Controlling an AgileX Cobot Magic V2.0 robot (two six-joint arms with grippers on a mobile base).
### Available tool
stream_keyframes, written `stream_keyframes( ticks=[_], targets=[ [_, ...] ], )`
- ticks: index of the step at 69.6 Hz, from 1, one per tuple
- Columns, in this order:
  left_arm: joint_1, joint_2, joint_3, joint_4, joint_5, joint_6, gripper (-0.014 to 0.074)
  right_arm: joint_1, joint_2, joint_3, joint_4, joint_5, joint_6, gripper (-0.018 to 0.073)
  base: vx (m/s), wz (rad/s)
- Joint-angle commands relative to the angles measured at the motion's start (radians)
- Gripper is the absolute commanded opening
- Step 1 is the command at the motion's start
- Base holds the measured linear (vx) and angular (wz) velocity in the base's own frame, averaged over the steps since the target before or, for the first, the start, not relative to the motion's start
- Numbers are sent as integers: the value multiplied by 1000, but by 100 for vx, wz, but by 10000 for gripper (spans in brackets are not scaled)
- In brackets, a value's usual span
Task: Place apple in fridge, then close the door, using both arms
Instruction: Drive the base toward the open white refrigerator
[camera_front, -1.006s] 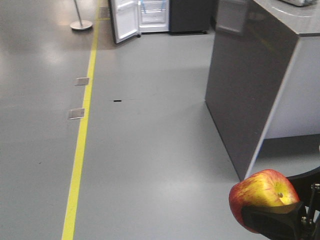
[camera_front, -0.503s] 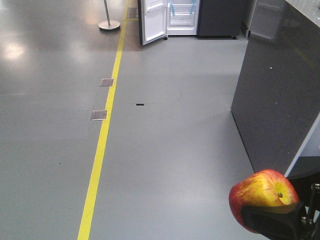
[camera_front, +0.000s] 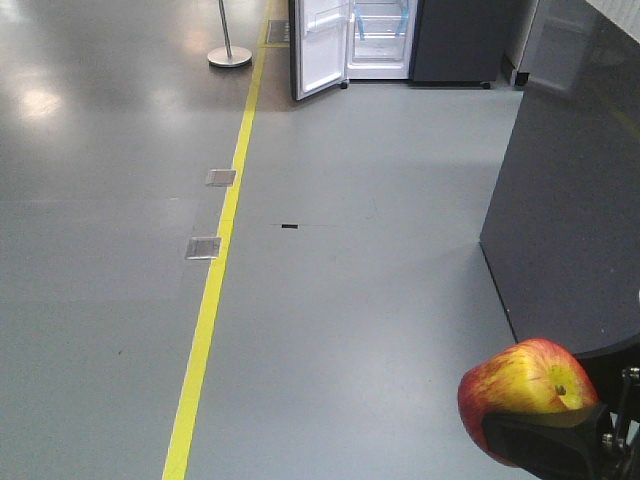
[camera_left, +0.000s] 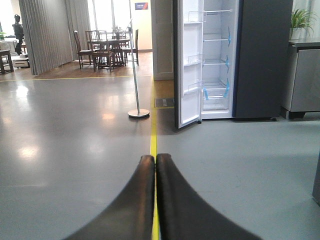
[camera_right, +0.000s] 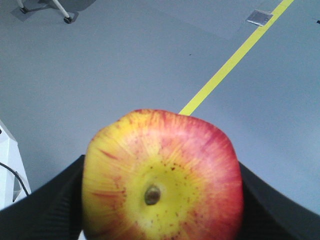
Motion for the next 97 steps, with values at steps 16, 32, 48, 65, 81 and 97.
stream_keyframes(
  ticks=[16, 32, 48, 65, 81, 97],
  targets=[
    [-1, -13, 13, -5, -72, -4, -6, -4, -4, -28, 43, -43, -3, 317, 29, -1],
    [-1, -13, 13, -5, -72, -4, -6, -4, -4, -28, 43, -43, -3, 317, 32, 1],
    [-1, -13, 13, -5, -72, -4, -6, -4, -4, -28, 43, -43, -3, 317, 36, 2],
    [-1, -13, 13, -5, -72, -4, -6, -4, -4, -28, 43, -43, -3, 317, 36, 0],
    [-1, -13, 13, -5, -72, -4, -6, -4, -4, -28, 43, -43, -3, 317, 37, -3],
    [-1, -13, 13, -5, -72, -4, -6, -4, -4, -28, 43, -43, -3, 317, 39, -5]
  ],
)
